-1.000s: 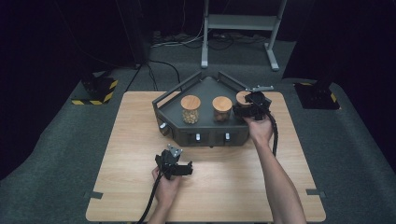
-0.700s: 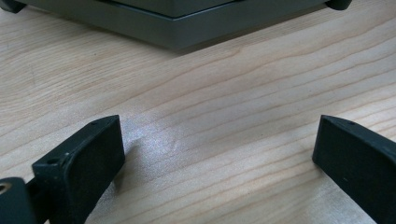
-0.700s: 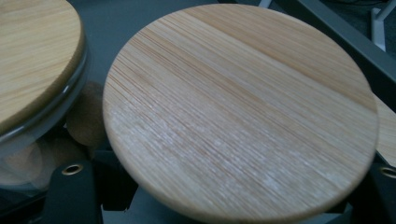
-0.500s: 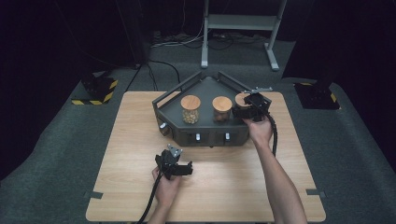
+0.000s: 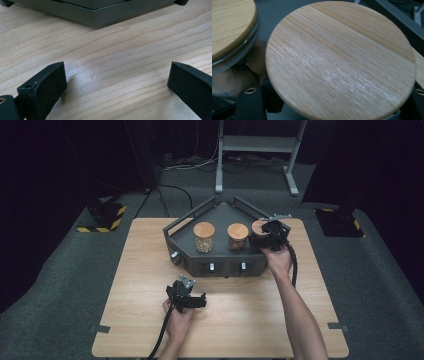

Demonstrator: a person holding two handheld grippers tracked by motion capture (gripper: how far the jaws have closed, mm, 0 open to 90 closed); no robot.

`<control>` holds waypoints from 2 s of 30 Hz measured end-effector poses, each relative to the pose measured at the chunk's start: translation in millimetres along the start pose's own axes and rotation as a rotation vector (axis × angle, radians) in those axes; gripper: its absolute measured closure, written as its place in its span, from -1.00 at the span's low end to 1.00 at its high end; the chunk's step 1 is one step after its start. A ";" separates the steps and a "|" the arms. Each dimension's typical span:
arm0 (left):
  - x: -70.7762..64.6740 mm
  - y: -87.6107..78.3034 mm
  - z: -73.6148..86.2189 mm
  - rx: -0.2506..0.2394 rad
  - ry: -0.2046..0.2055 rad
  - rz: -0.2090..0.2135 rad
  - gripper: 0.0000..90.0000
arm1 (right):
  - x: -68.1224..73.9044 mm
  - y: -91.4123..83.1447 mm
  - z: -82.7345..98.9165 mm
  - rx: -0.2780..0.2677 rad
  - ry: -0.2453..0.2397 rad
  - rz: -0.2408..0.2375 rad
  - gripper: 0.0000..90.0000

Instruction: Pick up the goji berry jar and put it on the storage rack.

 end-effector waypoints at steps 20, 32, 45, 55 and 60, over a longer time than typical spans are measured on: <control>0.7 0.0 -0.1 0.001 0.000 0.003 -0.95 | -2.3 -12.7 0.6 -0.027 0.005 -0.018 -0.68; 0.7 0.0 -0.1 0.001 -0.001 0.004 -0.95 | -7.2 -28.0 7.1 -0.054 0.016 -0.045 -0.70; 0.7 0.0 0.0 0.000 -0.001 0.004 -0.95 | -10.2 -40.7 16.4 -0.075 0.022 -0.070 -0.71; 0.8 -0.1 -0.2 0.001 0.001 0.004 -0.95 | -10.0 -50.2 20.4 -0.091 0.020 -0.082 -0.75; 0.8 -0.1 -0.2 0.001 0.000 0.004 -0.95 | -10.5 -53.9 25.4 -0.110 0.034 -0.082 -0.76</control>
Point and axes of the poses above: each handheld gripper's, and its own axes: y roughly forward along the jaws, z roughly out of its underside, x roughly to its left, the point moved 2 cm from there along y, roughly forward along the jaws, and after that the axes turned 3 degrees about x, right-handed, at the moved point
